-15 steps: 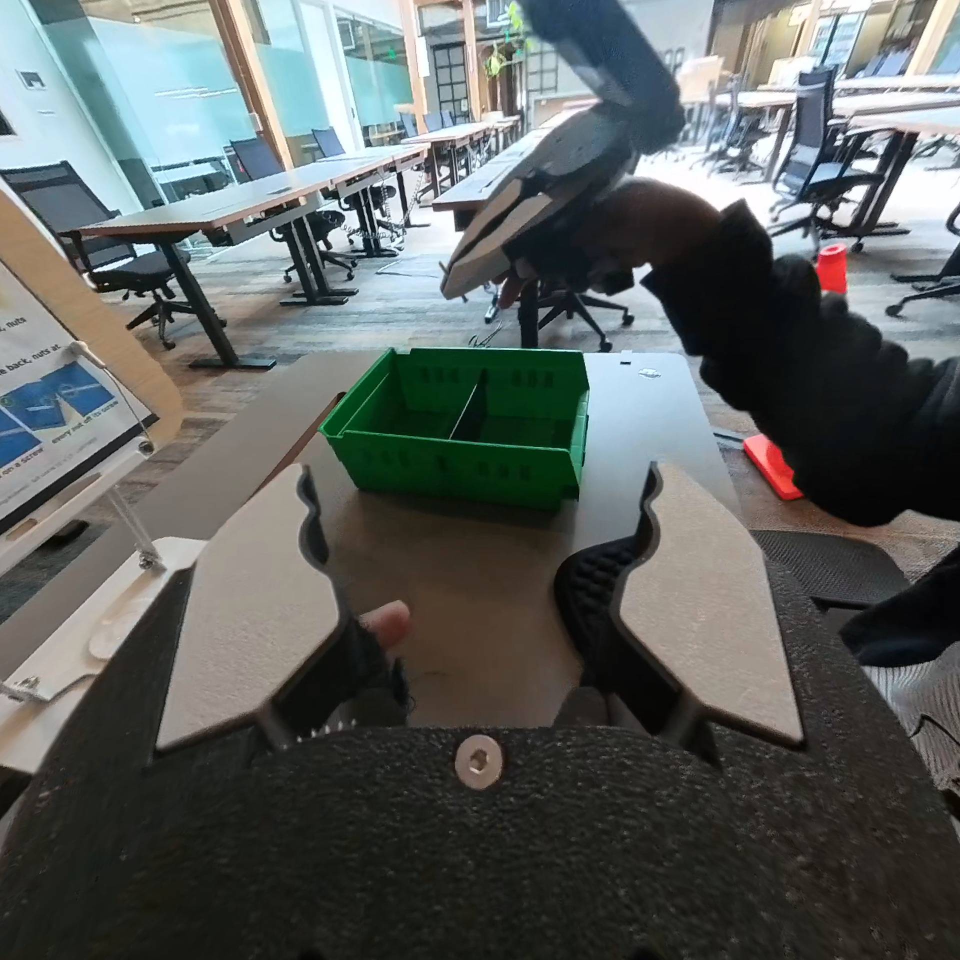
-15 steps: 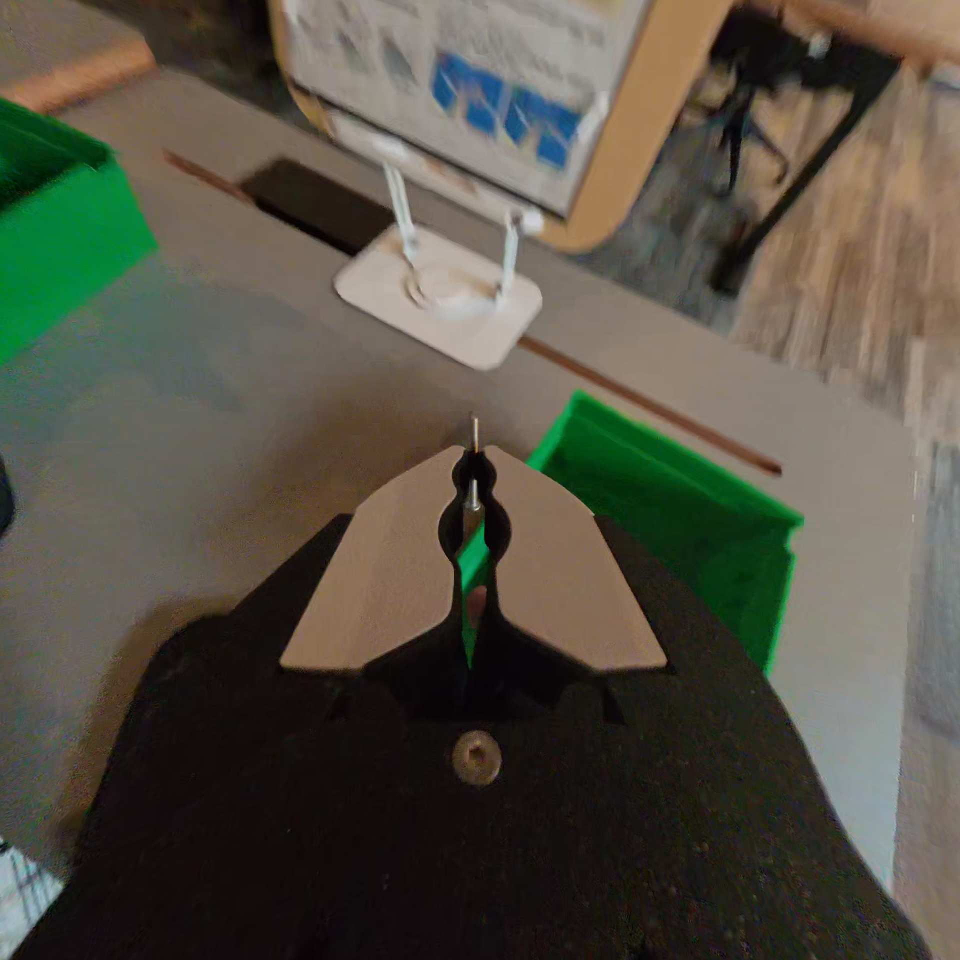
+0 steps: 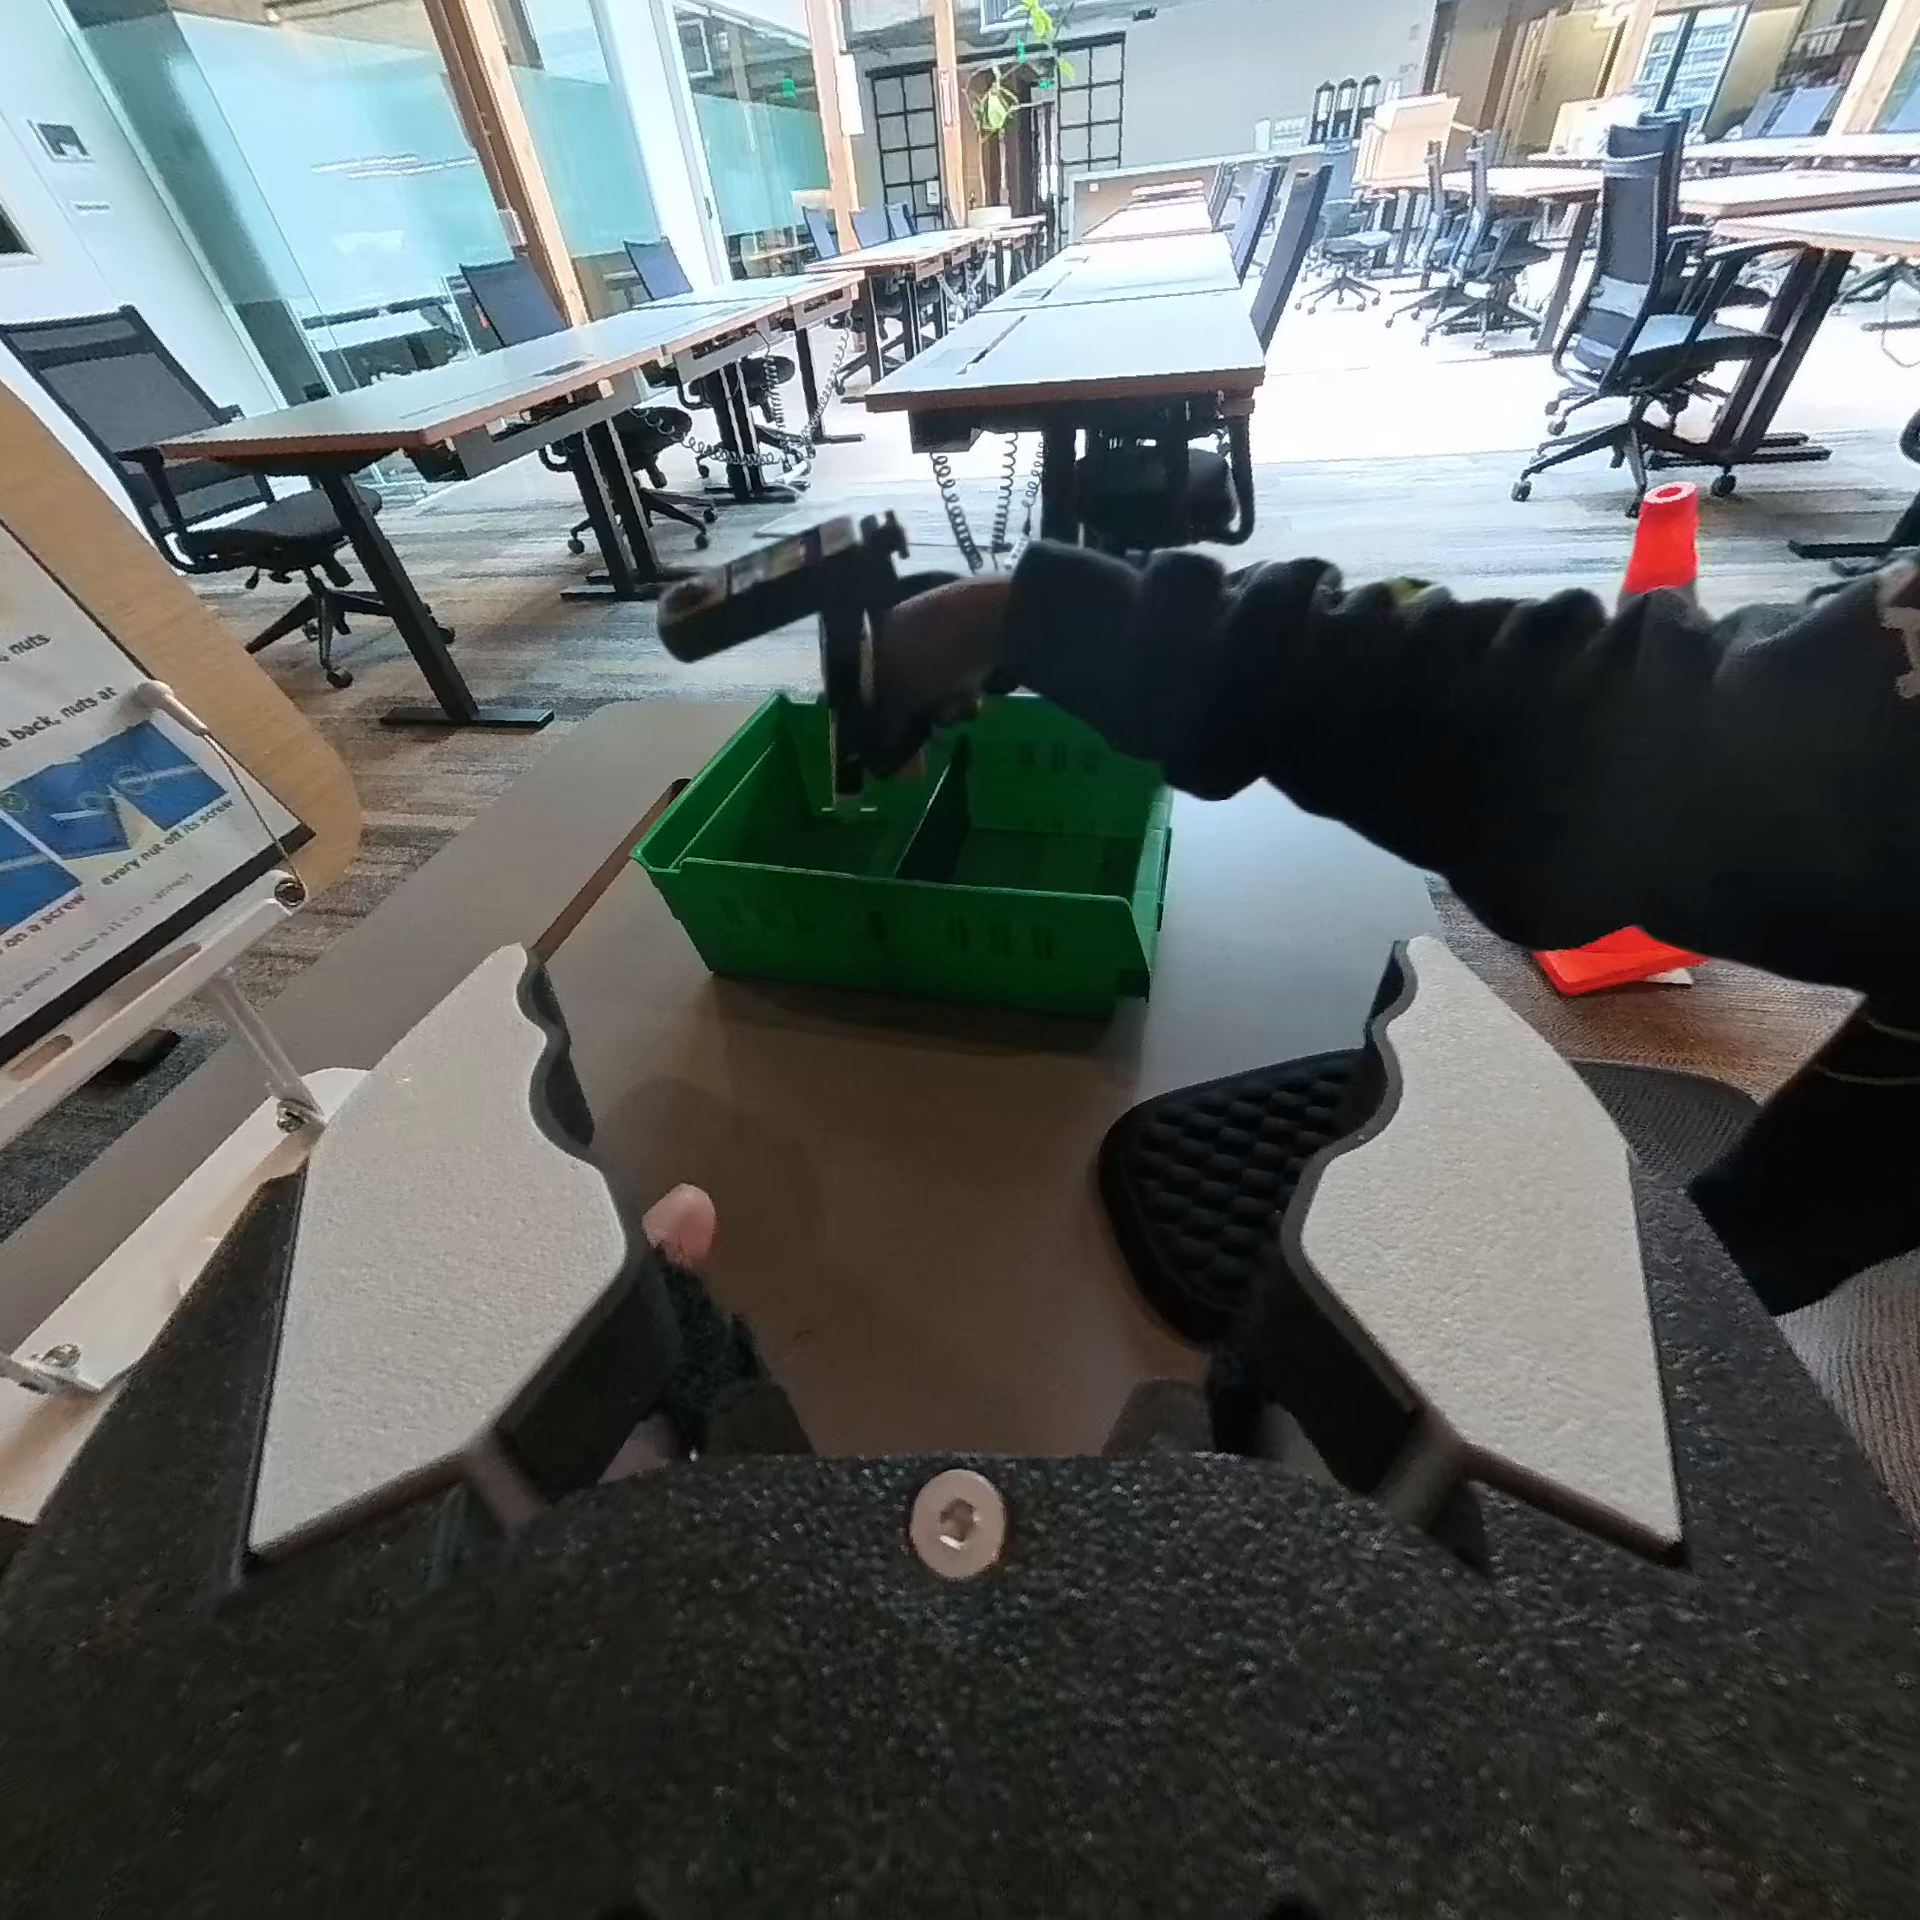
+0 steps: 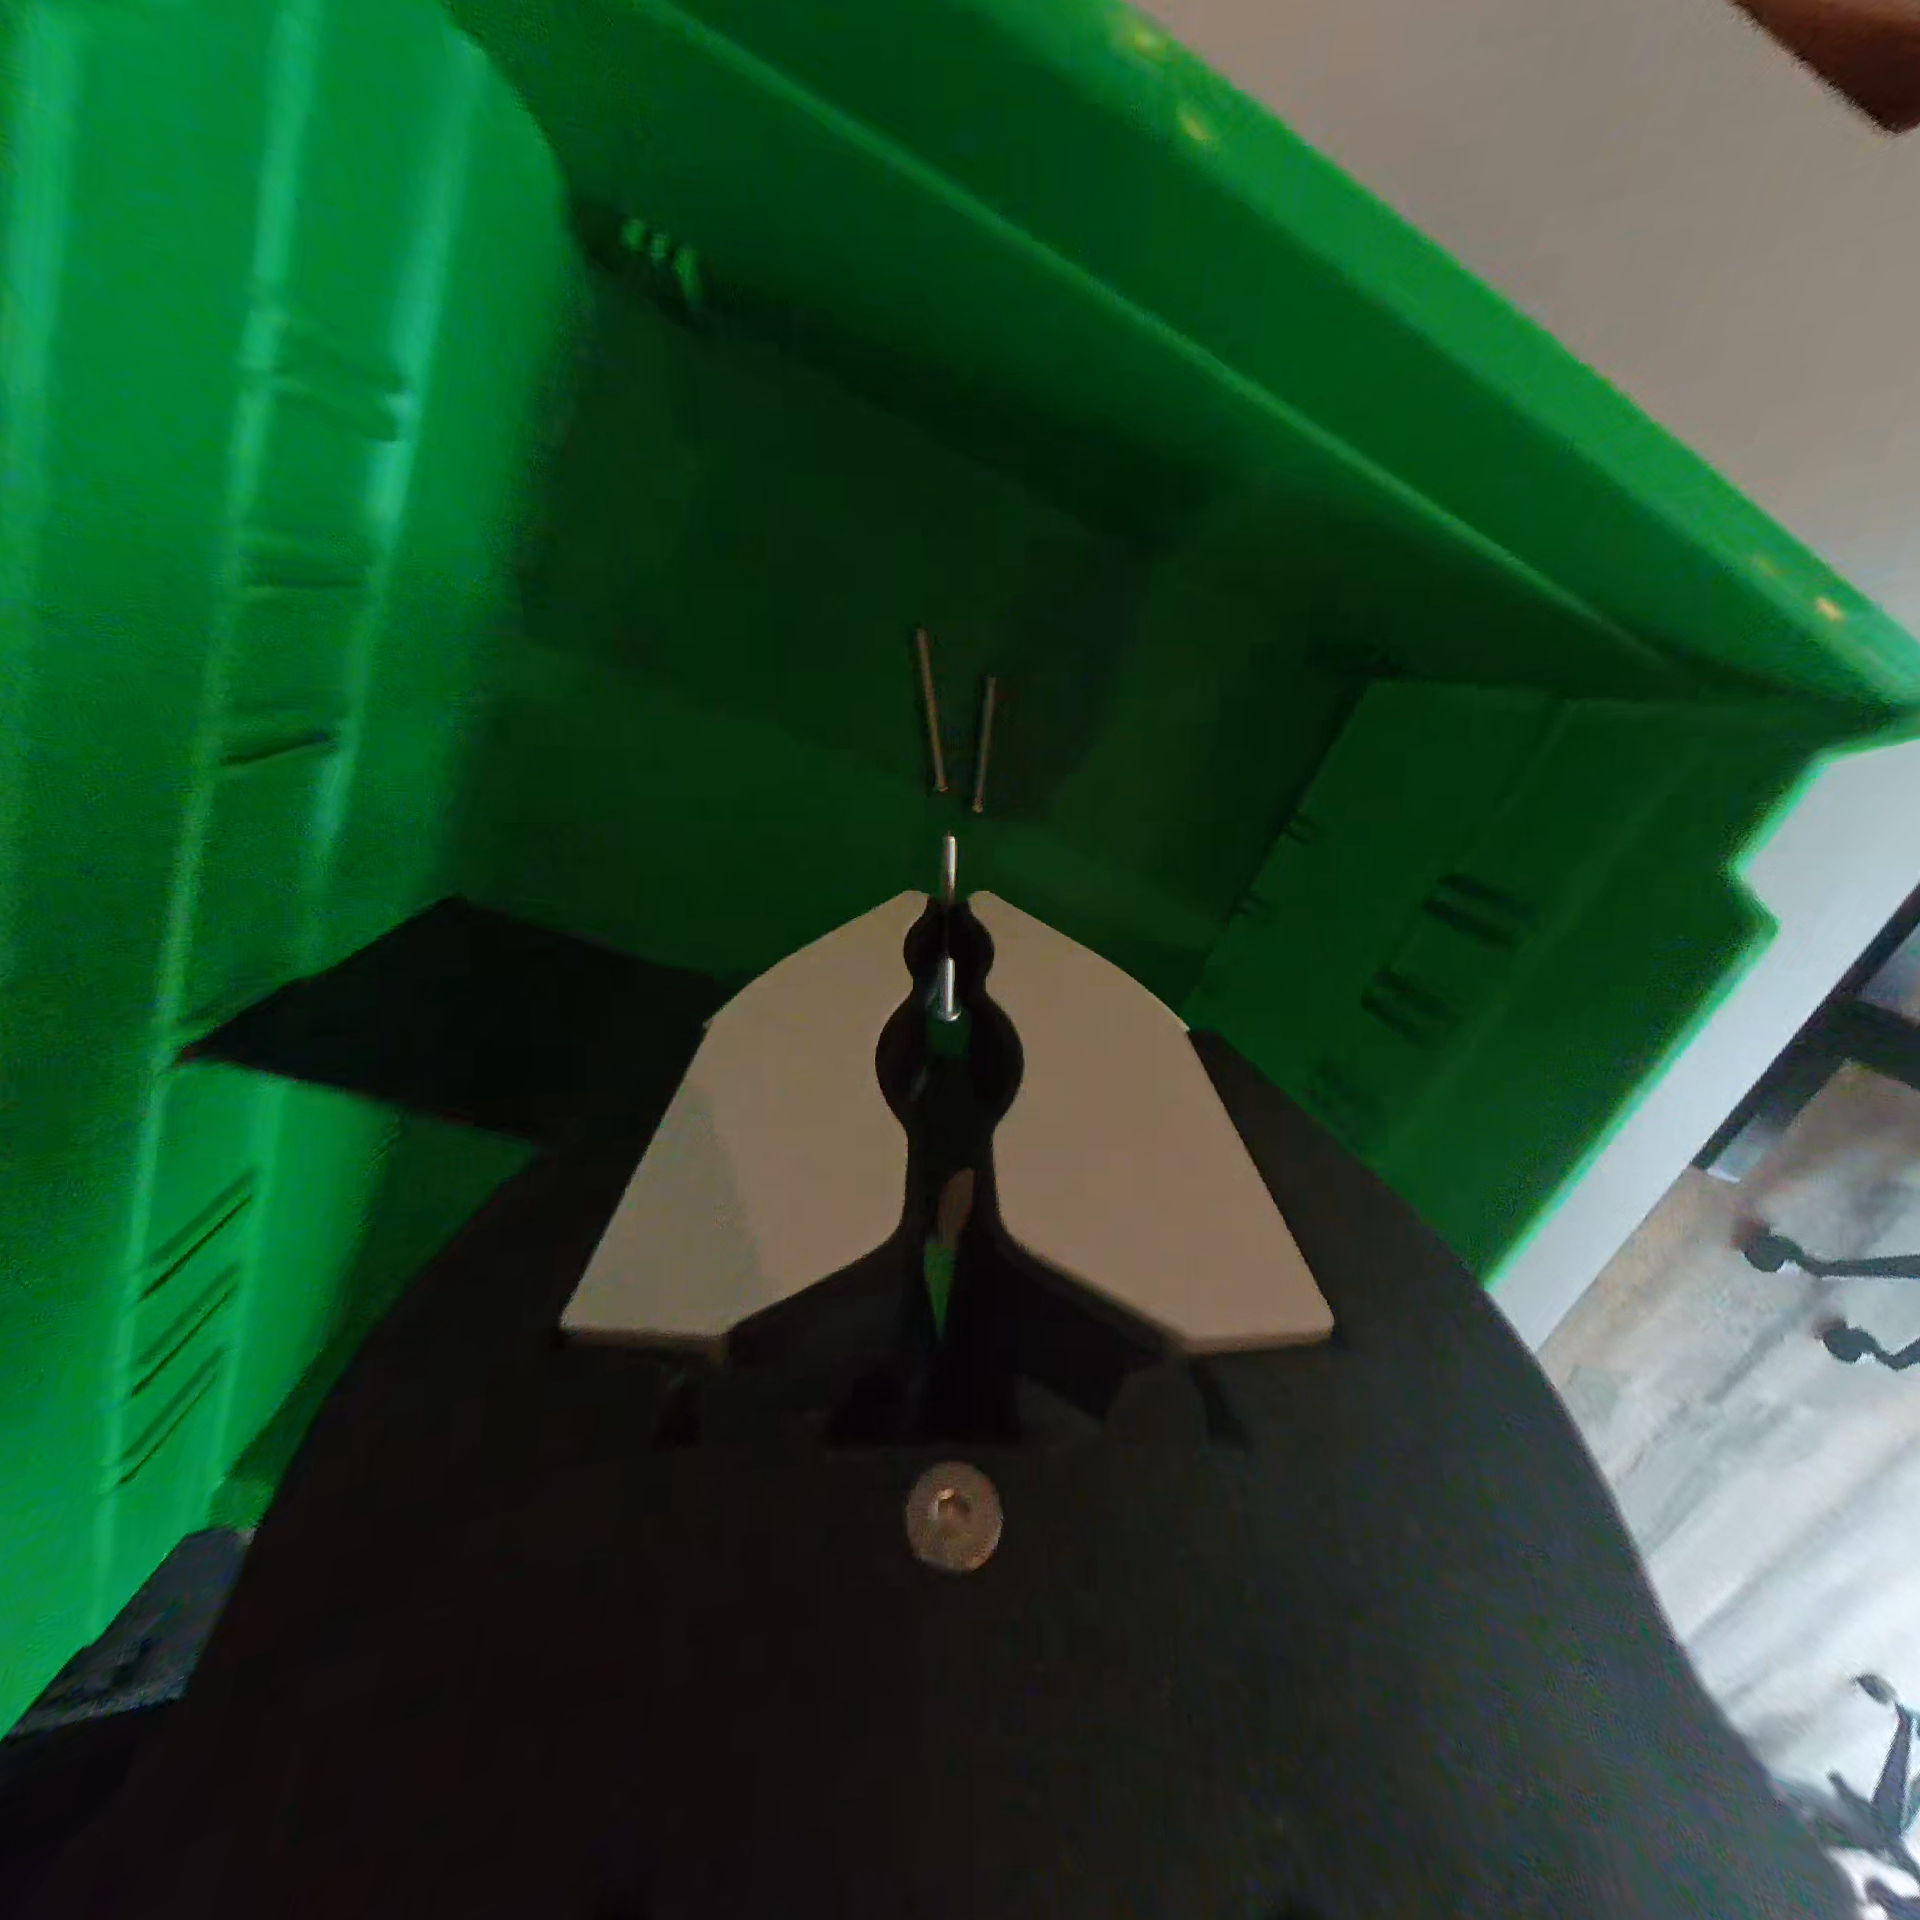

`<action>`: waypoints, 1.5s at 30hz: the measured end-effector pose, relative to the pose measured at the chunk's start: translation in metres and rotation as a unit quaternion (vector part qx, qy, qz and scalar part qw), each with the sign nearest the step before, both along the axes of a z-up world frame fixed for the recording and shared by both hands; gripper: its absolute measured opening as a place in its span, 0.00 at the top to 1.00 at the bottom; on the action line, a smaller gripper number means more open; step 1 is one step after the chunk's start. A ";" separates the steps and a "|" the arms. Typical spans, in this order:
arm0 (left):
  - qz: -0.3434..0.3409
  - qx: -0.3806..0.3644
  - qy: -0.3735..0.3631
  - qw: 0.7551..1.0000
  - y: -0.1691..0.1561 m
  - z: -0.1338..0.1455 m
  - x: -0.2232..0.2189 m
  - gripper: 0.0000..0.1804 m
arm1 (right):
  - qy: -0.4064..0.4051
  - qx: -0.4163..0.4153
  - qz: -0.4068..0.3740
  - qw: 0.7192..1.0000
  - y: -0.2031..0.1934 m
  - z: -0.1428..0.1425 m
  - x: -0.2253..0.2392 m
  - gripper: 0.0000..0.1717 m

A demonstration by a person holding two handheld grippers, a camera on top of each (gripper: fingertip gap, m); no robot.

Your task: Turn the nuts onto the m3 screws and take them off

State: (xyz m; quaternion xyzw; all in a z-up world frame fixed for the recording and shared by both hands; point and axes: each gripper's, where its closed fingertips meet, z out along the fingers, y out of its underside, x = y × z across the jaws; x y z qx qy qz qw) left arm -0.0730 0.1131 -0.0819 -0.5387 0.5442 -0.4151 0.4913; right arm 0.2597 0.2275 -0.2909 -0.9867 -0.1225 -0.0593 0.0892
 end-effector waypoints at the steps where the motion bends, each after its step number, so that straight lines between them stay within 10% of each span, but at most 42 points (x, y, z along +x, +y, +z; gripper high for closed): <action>1: -0.001 0.000 0.000 1.000 0.000 0.000 0.000 0.22 | -0.003 -0.009 -0.005 1.000 0.003 -0.007 0.005 0.99; 29: -0.014 0.001 0.014 1.000 -0.004 -0.005 0.003 0.20 | 0.009 -0.026 -0.028 0.999 0.016 -0.049 0.029 0.93; 38: -0.005 0.000 0.000 1.000 -0.001 0.004 -0.006 0.21 | 0.038 0.155 -0.046 0.986 0.020 0.031 0.012 0.78; 45: 0.003 -0.003 -0.012 1.000 0.000 0.012 -0.011 0.22 | 0.112 0.368 -0.043 0.922 -0.002 0.120 -0.040 0.63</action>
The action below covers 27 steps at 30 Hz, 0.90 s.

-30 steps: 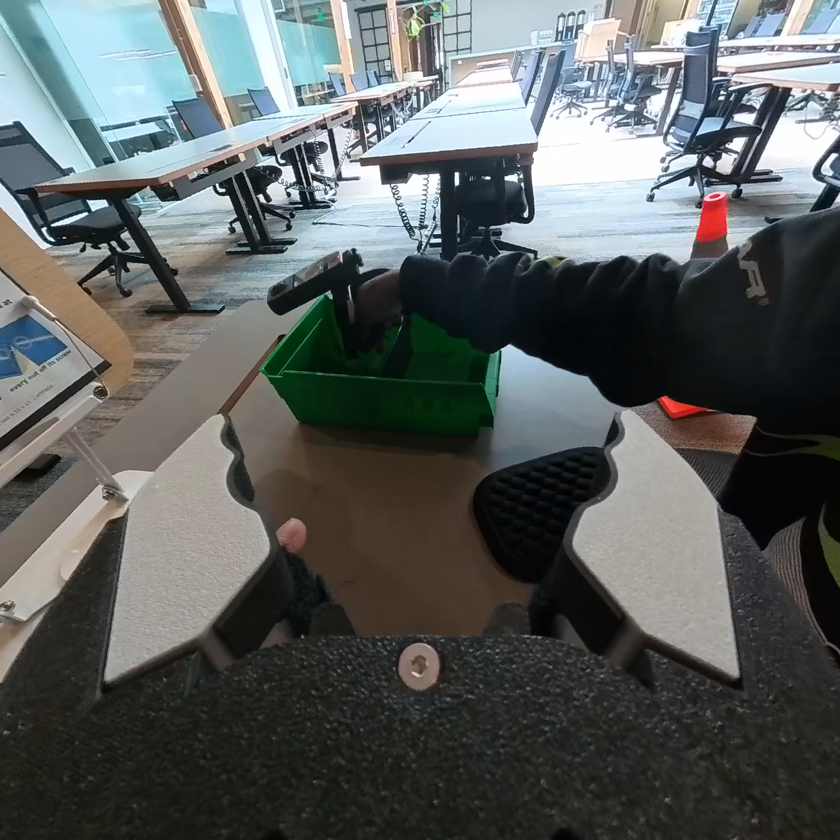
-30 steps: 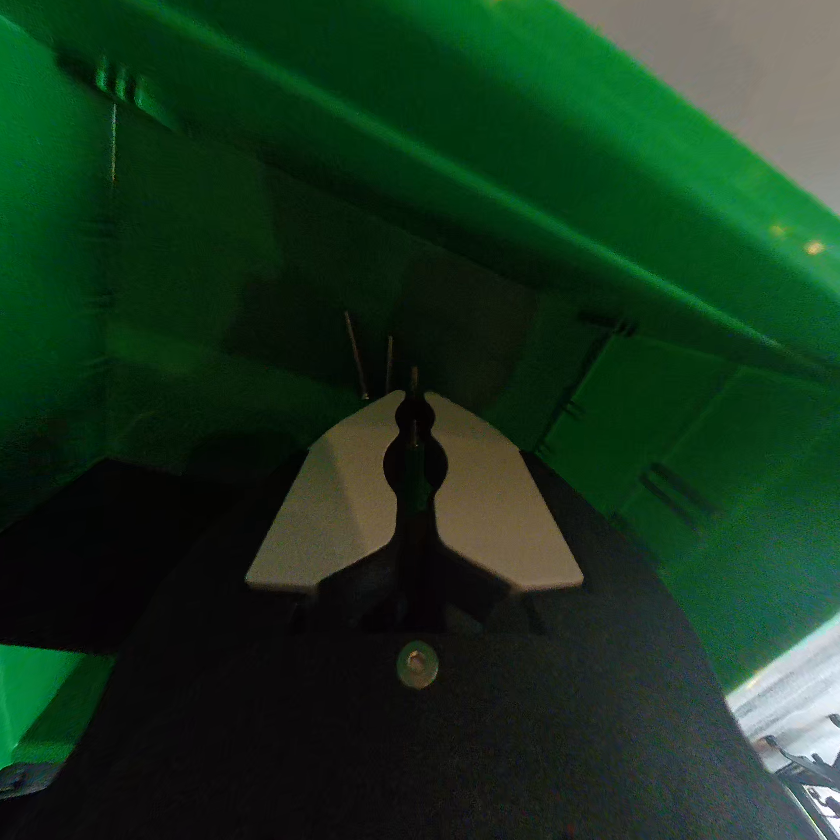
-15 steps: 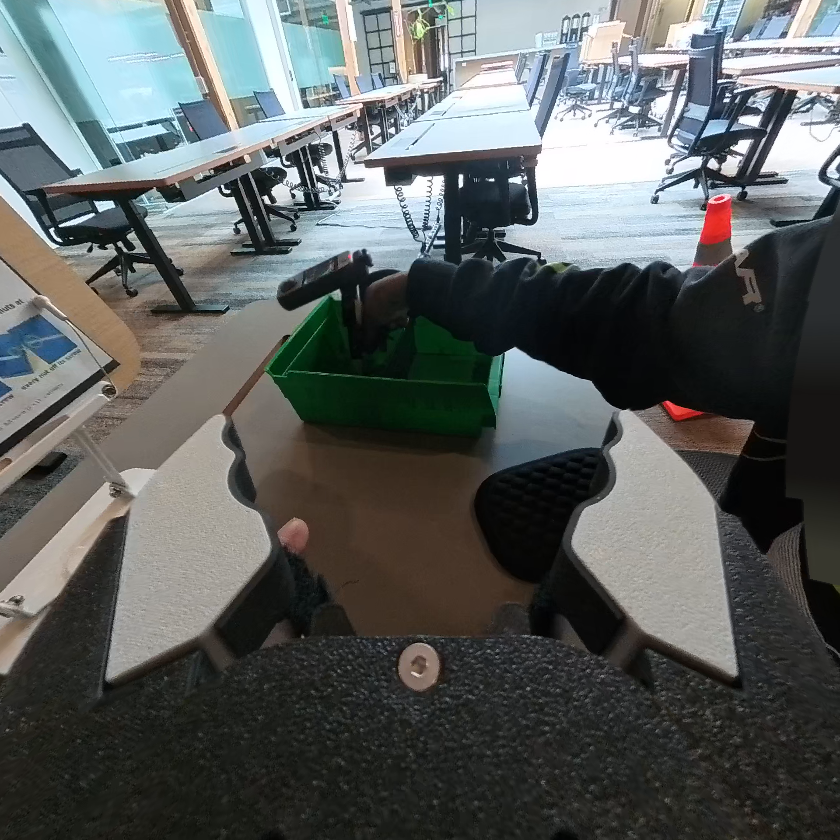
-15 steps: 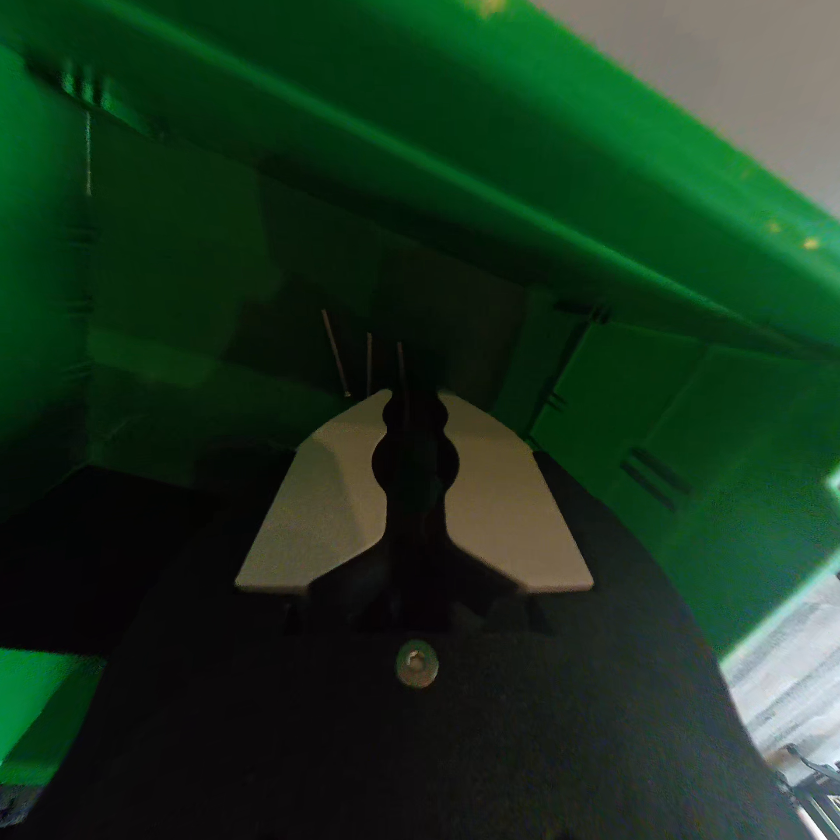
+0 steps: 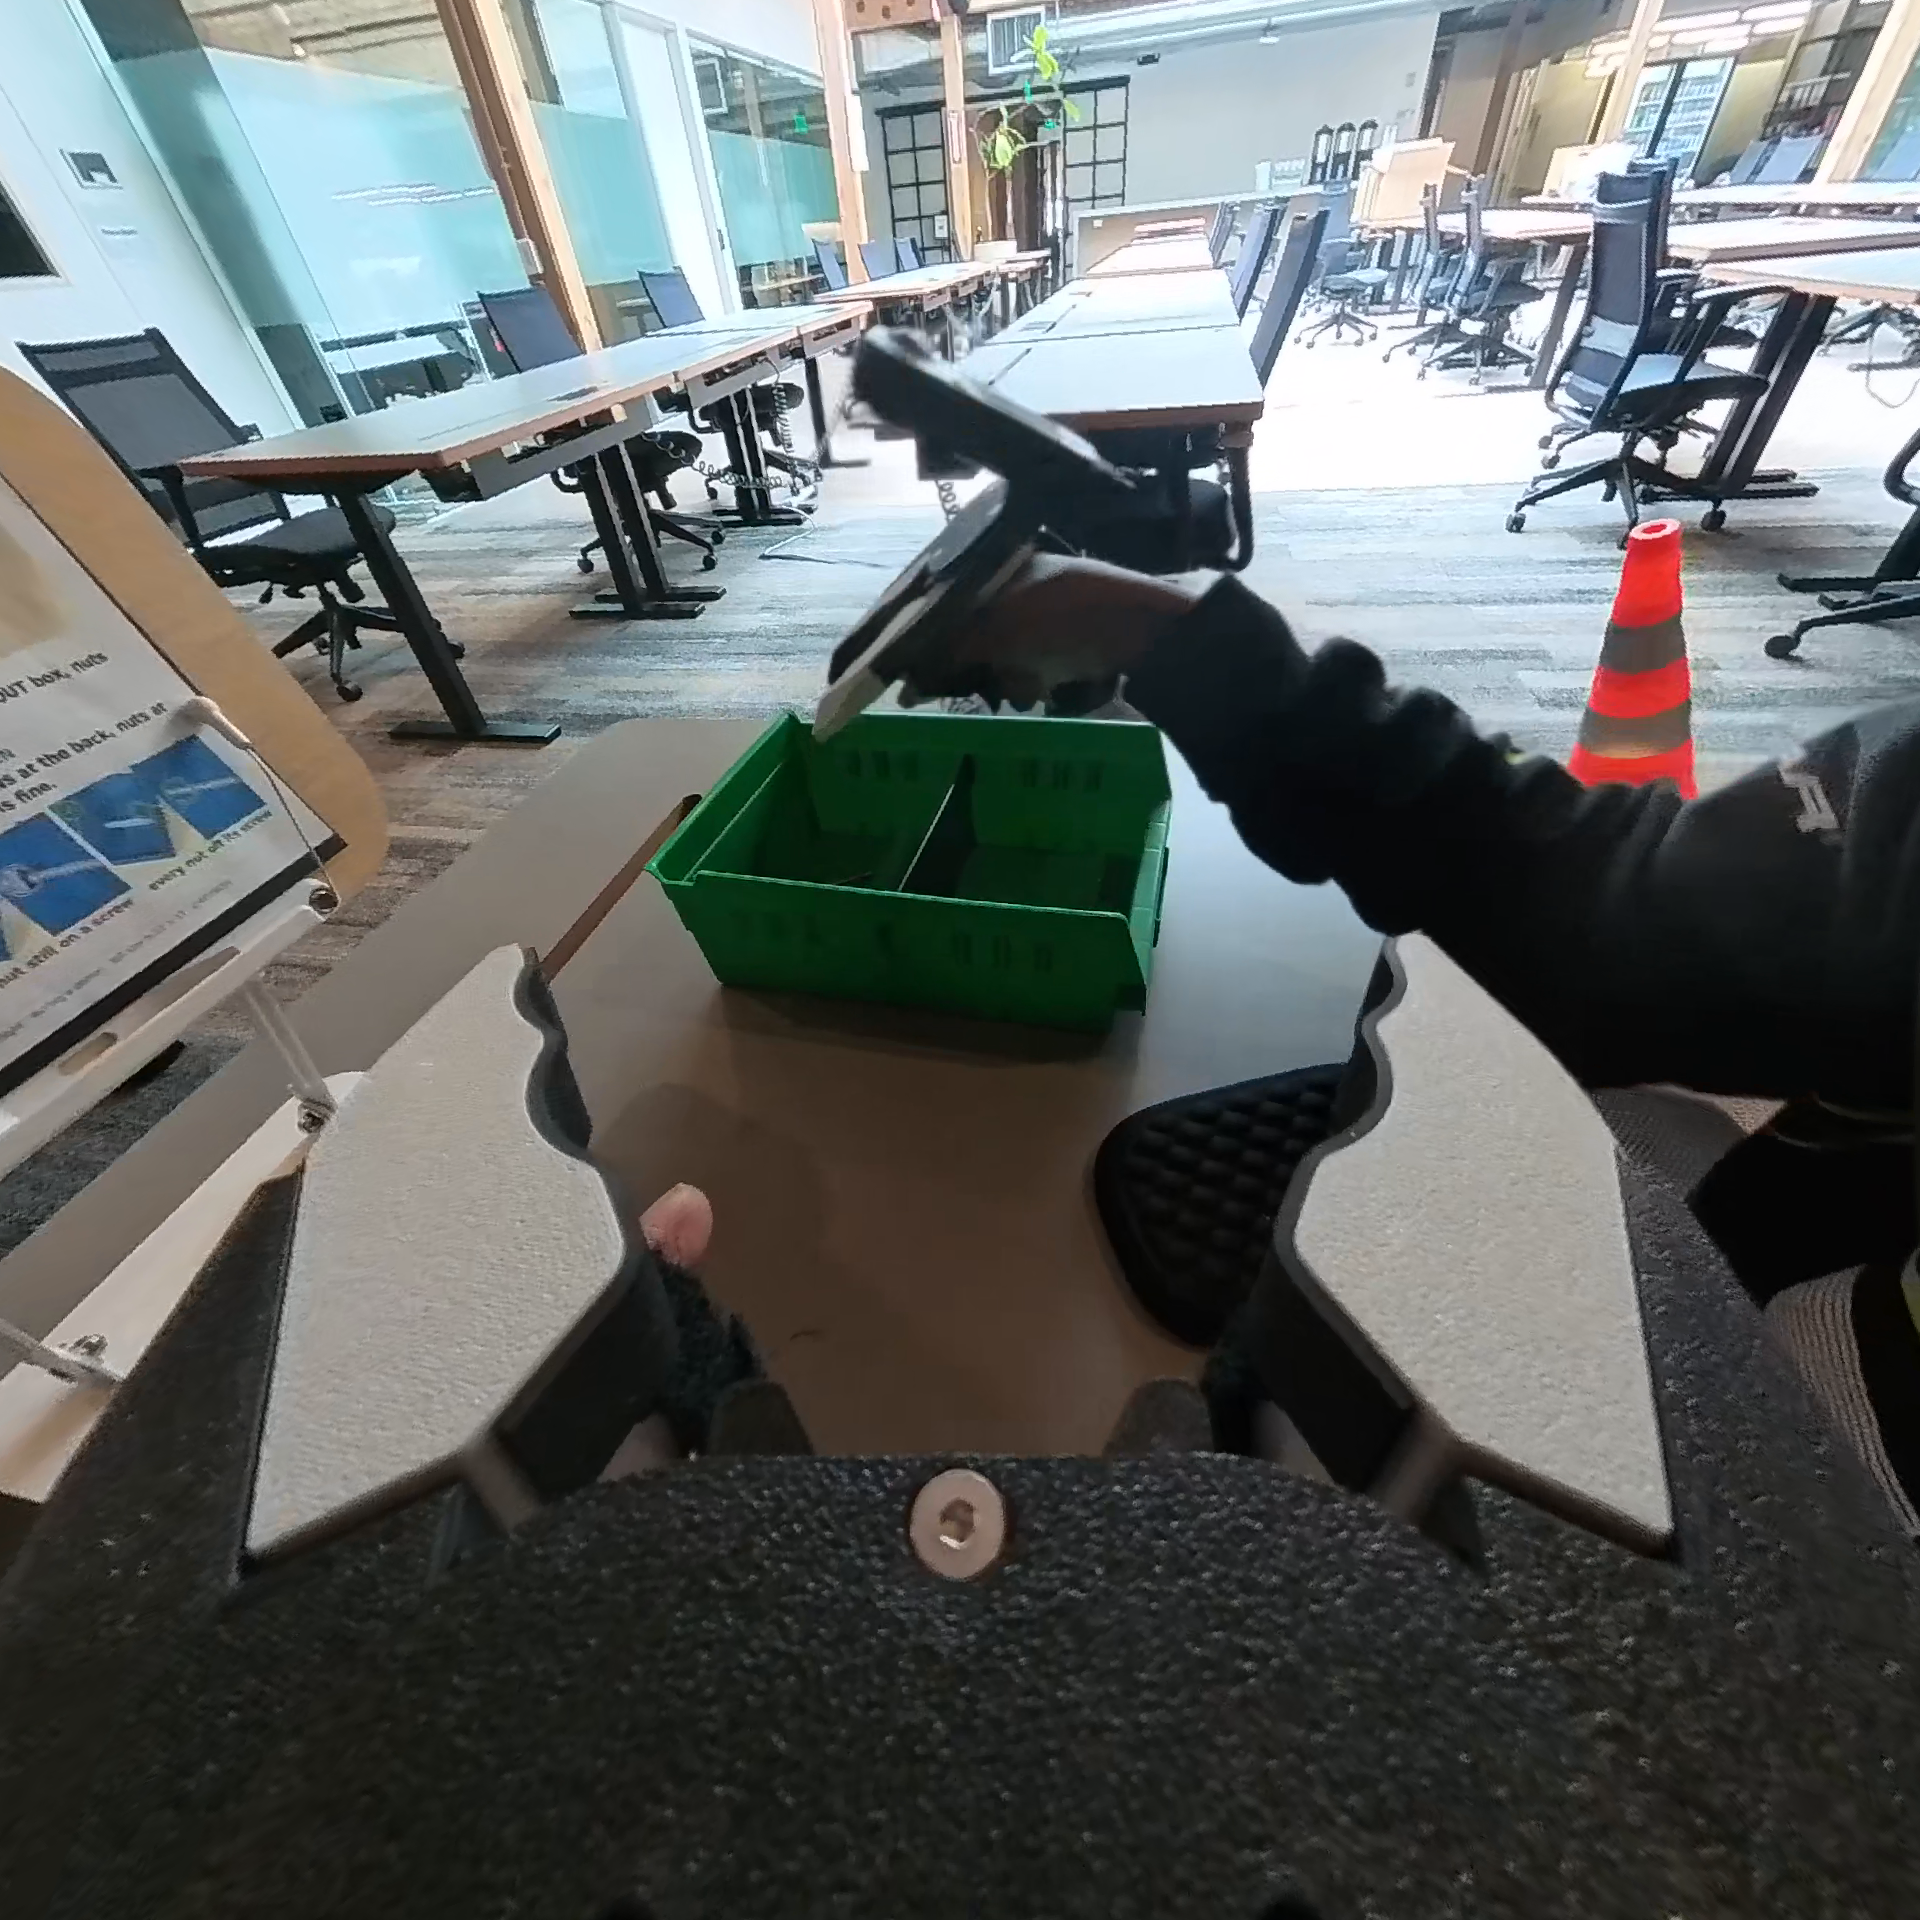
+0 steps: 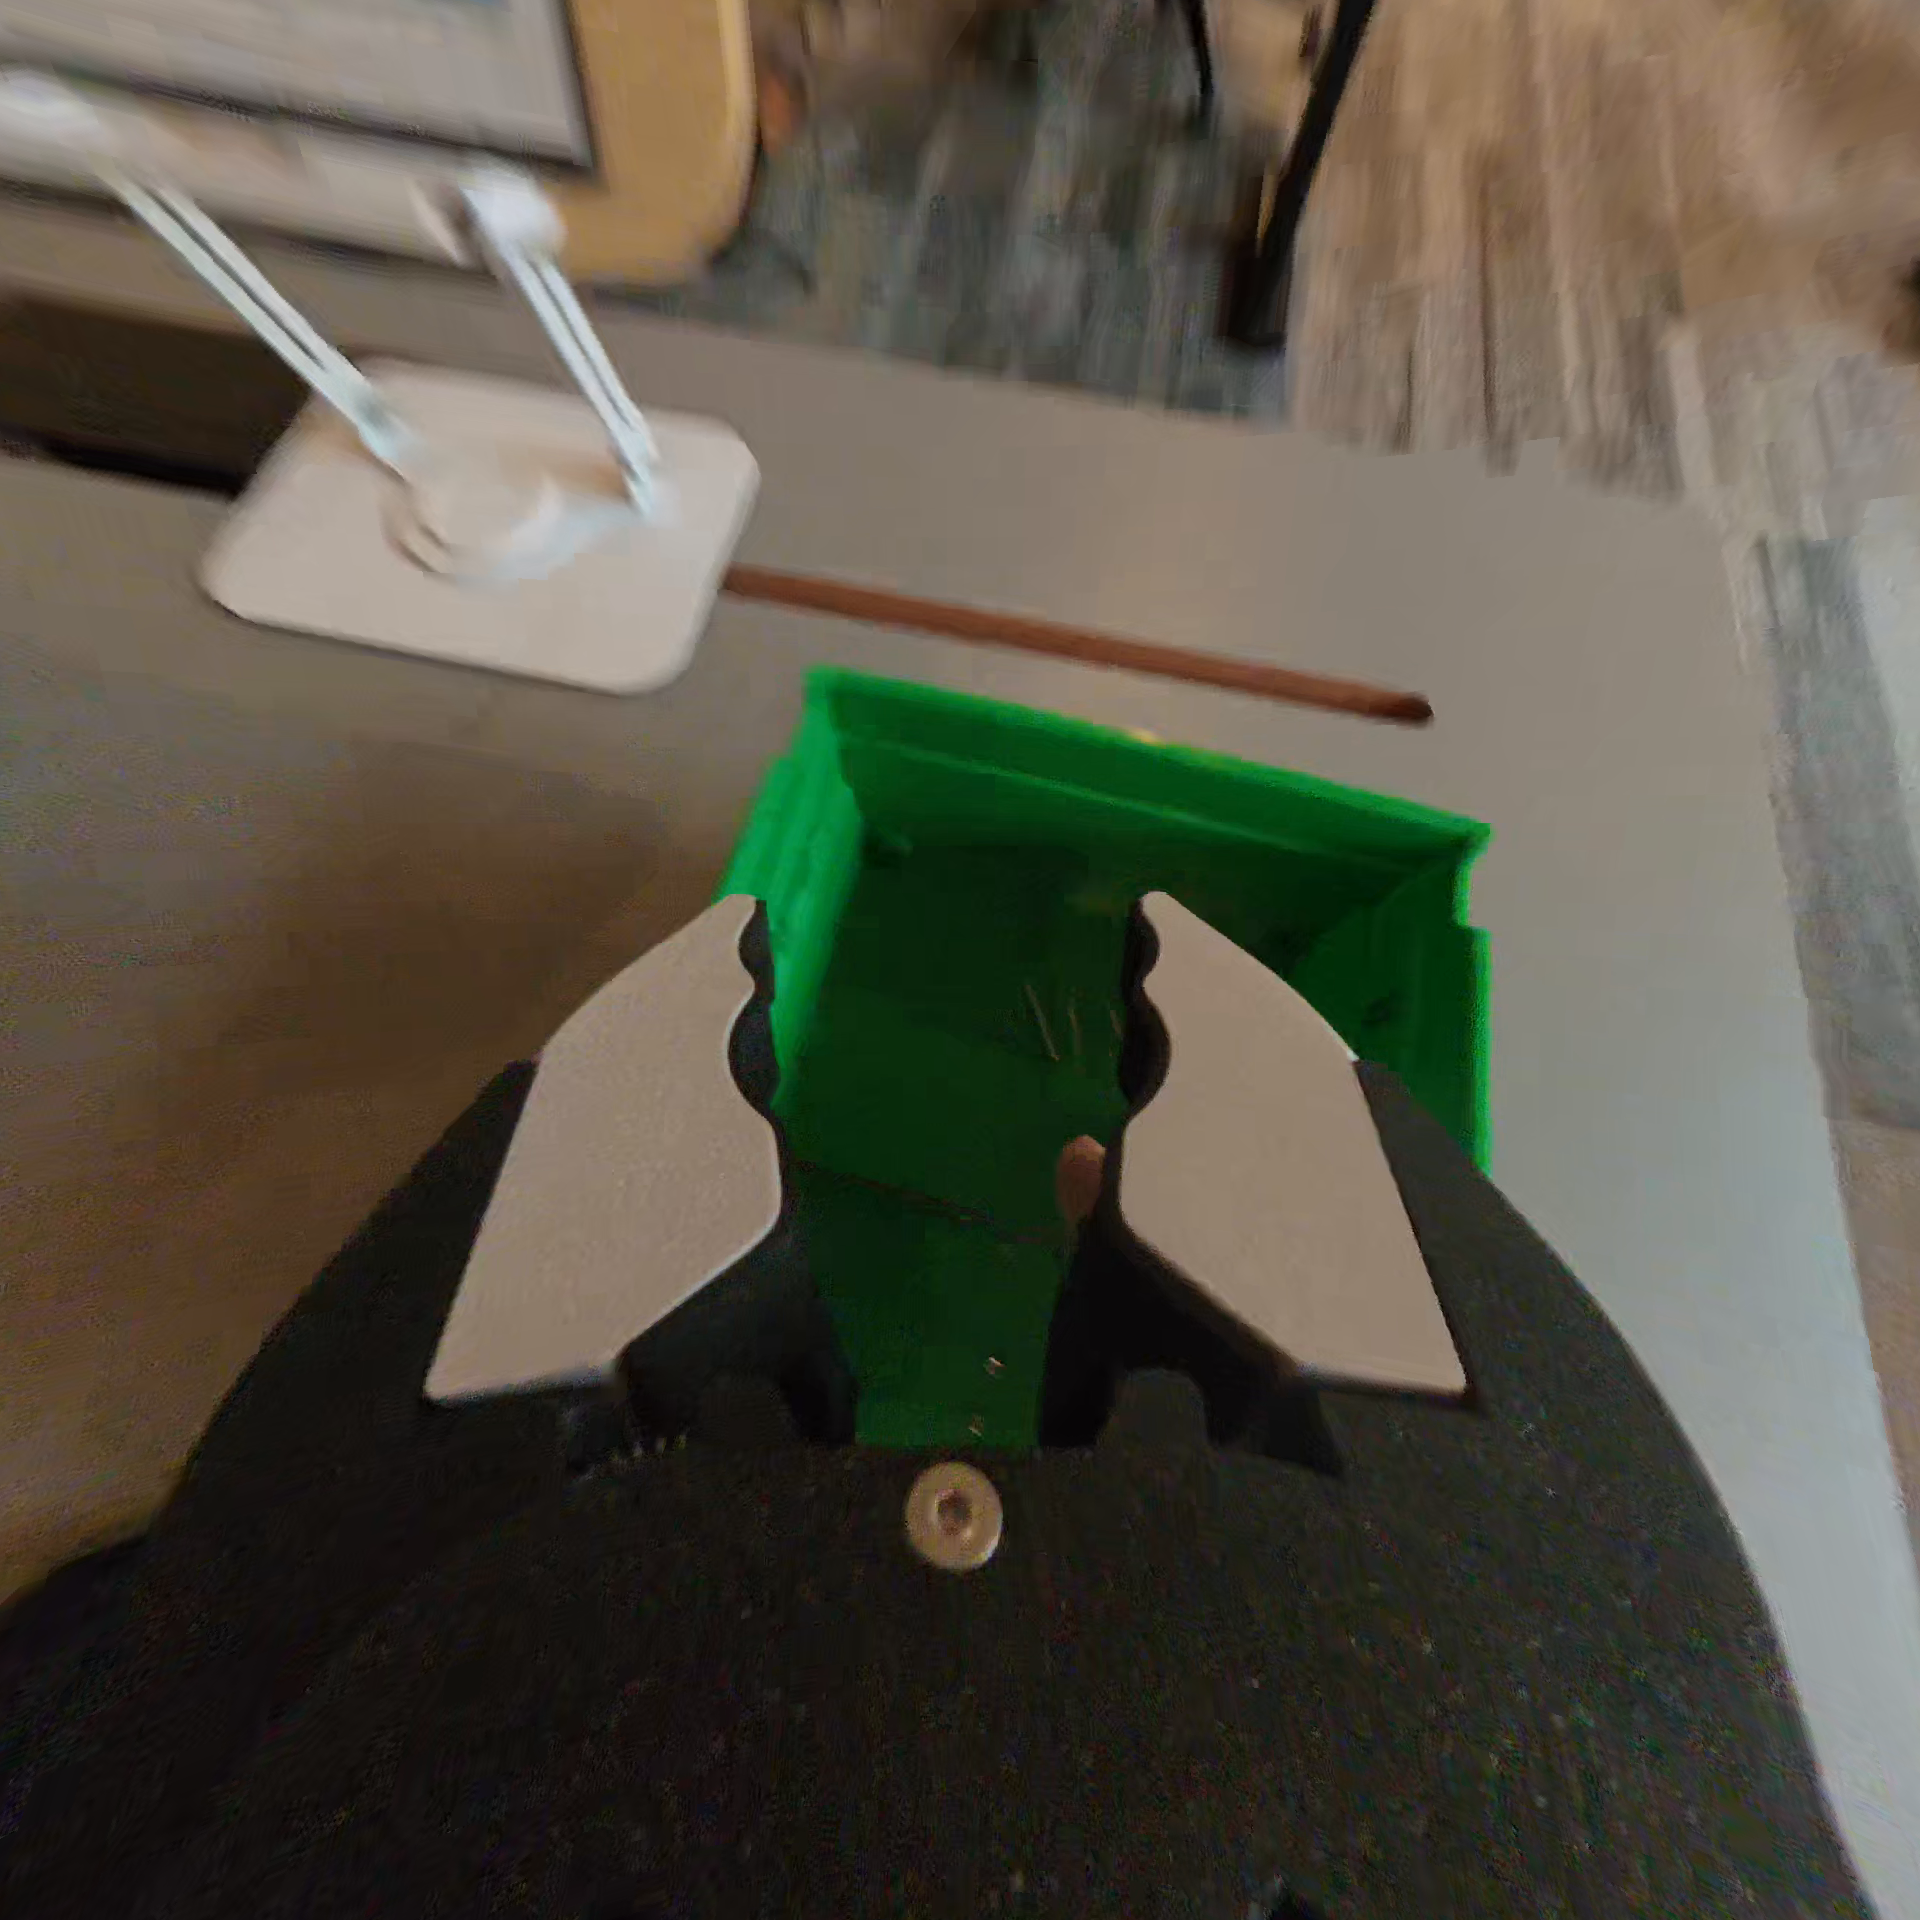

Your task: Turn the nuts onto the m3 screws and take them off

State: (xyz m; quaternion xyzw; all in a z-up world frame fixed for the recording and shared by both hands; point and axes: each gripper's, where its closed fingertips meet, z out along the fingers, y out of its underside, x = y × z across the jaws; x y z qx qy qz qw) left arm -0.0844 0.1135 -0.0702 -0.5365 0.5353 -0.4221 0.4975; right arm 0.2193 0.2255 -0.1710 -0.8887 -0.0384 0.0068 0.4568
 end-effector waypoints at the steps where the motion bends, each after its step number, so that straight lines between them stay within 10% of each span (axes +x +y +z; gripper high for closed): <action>1: 0.000 0.002 -0.002 1.000 0.000 0.002 -0.001 0.22 | 0.014 0.036 0.005 0.999 -0.006 0.014 -0.011 0.61; 12: 0.022 0.018 -0.018 0.999 -0.009 0.018 -0.013 0.24 | 0.104 0.322 0.069 0.938 -0.087 0.141 -0.113 0.53; 27: 0.203 0.010 -0.054 0.978 0.015 0.037 -0.118 0.29 | 0.079 0.450 0.187 0.870 -0.110 0.233 -0.227 0.49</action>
